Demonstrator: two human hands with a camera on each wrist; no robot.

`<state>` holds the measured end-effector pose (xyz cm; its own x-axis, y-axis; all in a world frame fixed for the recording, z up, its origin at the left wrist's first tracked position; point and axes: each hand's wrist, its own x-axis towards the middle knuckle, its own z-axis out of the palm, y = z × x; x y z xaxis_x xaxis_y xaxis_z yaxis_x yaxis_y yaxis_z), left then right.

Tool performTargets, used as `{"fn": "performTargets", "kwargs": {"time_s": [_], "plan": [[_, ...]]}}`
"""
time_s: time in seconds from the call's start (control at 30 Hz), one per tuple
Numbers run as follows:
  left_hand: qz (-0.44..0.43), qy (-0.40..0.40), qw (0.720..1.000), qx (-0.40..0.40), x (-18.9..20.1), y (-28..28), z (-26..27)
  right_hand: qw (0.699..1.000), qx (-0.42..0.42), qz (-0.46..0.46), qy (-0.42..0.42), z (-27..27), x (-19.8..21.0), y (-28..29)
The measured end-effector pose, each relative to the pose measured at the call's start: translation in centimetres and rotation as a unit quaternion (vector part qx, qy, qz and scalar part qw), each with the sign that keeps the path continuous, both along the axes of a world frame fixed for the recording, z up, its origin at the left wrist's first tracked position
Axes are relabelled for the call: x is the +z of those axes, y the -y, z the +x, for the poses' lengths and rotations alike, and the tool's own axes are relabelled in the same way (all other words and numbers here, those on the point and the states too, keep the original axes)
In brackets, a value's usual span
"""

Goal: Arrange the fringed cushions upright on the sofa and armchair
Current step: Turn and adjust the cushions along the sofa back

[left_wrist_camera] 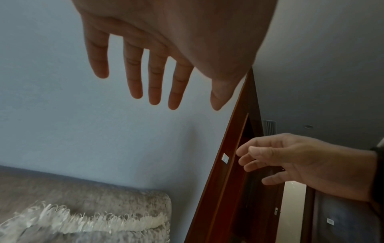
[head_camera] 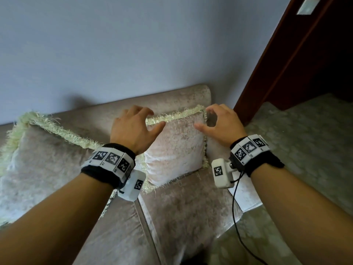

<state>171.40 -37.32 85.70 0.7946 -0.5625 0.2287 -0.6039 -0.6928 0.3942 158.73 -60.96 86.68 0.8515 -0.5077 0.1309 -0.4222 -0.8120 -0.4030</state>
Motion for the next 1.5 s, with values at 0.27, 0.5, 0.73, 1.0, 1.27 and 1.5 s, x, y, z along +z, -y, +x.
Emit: {"fn": "performTargets", "kwargs": {"time_s": [0.27, 0.5, 0.73, 1.0, 1.27, 1.5], "plan": [[0.013, 0.006, 0.998, 0.067, -1.2, 8.3, 4.9, 0.997, 0.056, 0.044, 0.018, 6.9, -3.4, 8.6], [0.027, -0.048, 0.991, 0.122, -7.5, 18.6, 7.9, 0.989, 0.098, 0.104, -0.031, 11.6, -11.7, 18.6], [0.076, -0.091, 0.984, 0.133, -15.0, 23.2, 9.4, 0.981, 0.082, 0.169, -0.057, 12.4, -20.7, 23.2], [0.138, -0.095, 0.978, 0.124, -23.7, 23.5, 12.6, 0.973, 0.03, 0.218, -0.07, 12.9, -30.3, 24.8], [0.175, -0.1, 0.966, 0.162, -30.3, 21.9, 16.4, 0.945, -0.069, 0.28, -0.156, 12.7, -44.0, 26.2], [0.169, -0.078, 0.969, 0.165, -33.1, 21.6, 18.4, 0.917, -0.099, 0.324, -0.209, 13.1, -54.4, 25.0]]}}
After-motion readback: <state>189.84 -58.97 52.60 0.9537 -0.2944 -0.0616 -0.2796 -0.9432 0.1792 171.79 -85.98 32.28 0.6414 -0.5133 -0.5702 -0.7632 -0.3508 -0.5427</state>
